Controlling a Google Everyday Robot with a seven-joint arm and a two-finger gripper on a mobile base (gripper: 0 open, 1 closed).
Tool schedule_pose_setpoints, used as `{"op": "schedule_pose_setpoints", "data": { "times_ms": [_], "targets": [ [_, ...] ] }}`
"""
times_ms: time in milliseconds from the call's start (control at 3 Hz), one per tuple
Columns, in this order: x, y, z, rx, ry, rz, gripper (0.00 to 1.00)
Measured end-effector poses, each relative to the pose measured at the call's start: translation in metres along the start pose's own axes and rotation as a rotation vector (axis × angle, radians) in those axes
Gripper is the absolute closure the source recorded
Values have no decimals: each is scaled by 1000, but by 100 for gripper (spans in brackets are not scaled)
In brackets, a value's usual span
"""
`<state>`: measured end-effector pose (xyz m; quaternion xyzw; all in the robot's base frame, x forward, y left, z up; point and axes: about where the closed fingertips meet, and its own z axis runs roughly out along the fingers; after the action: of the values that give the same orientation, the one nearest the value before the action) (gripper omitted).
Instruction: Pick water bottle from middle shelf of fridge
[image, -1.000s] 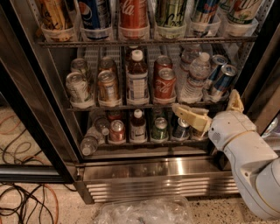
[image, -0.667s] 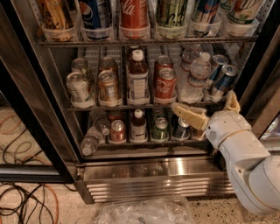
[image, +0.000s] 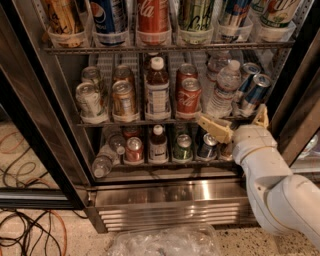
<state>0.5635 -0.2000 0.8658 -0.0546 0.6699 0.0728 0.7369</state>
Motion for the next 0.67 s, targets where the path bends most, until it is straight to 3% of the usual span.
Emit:
{"op": "schedule_pose_setpoints", "data": {
  "times_ms": [333, 667],
  "targets": [
    [3, -5, 0, 14, -2, 0, 0],
    [3, -5, 0, 14, -2, 0, 19]
  ]
}}
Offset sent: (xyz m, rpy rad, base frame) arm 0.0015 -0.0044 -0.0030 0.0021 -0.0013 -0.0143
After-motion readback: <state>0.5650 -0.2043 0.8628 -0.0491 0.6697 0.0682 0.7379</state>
